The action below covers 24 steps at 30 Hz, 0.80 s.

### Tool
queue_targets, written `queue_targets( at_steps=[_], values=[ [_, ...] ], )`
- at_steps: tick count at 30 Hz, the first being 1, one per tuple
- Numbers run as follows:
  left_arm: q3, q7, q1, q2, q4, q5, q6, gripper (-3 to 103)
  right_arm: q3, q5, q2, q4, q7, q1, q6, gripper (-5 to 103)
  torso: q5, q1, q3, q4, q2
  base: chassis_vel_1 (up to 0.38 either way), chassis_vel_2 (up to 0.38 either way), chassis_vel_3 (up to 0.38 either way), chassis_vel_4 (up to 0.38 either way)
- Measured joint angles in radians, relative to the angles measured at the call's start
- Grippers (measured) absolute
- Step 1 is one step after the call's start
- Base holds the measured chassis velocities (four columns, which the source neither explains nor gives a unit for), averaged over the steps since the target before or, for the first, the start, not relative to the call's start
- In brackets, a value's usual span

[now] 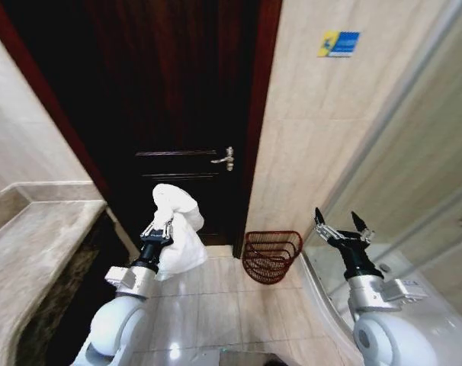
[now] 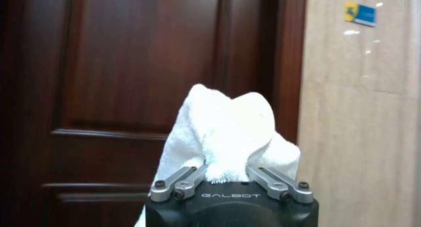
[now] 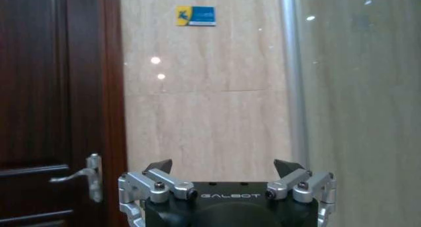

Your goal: Discard the used towel into the hamper.

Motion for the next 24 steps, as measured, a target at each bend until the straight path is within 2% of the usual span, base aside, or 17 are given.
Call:
queue_targets(
  at_steps=[15, 24],
  values=[
    [-0.003, 0.003, -0.001, -0.005, 0.003, 0.002, -0.033, 11, -0.003, -0.001, 0.001, 0.003, -0.008, -0.002, 0.000, 100, 0.0007, 0.000, 0.000, -0.0003, 0.000, -0.126, -0.188, -0.098, -0.038],
    [0.004, 0.002, -0.001, -0.020, 0.013, 0.010, -0.036, 11, -0.002, 0.000, -0.002, -0.001, 0.002, -0.005, 0.019, 100, 0.0003, 0.000, 0.000, 0.0004, 0.000, -0.032, -0.053, 0.025, 0.036]
  ],
)
